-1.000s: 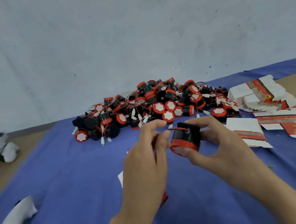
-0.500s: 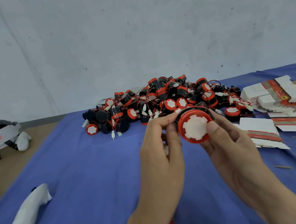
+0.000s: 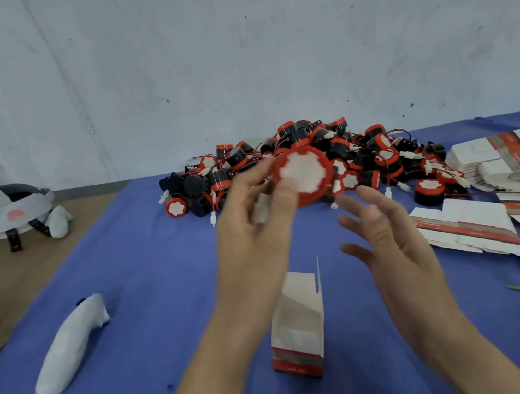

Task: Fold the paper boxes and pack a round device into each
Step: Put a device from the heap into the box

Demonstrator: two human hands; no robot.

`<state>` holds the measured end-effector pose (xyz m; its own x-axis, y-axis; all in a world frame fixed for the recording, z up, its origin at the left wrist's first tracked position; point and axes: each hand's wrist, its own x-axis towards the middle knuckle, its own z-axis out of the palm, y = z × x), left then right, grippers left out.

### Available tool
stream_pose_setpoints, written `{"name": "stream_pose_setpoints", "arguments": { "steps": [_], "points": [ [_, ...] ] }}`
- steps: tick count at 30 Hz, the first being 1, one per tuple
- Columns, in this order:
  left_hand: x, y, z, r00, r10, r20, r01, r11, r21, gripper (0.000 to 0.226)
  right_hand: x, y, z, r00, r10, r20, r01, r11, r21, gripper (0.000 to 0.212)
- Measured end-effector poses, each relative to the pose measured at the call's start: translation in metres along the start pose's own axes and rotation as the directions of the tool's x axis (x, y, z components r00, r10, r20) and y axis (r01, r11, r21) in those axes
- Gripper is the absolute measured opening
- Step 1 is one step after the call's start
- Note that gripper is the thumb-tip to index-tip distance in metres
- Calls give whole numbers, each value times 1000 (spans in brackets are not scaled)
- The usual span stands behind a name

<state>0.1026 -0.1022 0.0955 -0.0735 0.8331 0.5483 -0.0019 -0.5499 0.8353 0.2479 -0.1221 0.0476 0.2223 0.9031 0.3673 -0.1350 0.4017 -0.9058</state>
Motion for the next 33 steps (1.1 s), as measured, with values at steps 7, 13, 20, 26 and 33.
{"name": "stream_pose_setpoints", "arguments": {
  "steps": [7,13,20,26,33],
  "points": [
    [28,-9,-61,935,-325,-144,337,939,65,23,-37,36,8,984,143,107,-94,923,-373,82],
    [25,-9,-72,869,-469,156,410,861,300,23,-36,37,-3,959,236,158,-170,923,-345,58],
    [12,-8,-61,714,-561,418,286,780,557,20,-33,32,13,951,261,163,-199,926,-320,54],
    [1,-24,-42,690,-580,433,101,670,736,26,-45,43,22,952,216,218,-136,934,-331,55],
    [-13,-49,-29,735,-529,425,-85,550,831,27,-48,46,21,959,210,188,-130,921,-367,45]
  ]
}}
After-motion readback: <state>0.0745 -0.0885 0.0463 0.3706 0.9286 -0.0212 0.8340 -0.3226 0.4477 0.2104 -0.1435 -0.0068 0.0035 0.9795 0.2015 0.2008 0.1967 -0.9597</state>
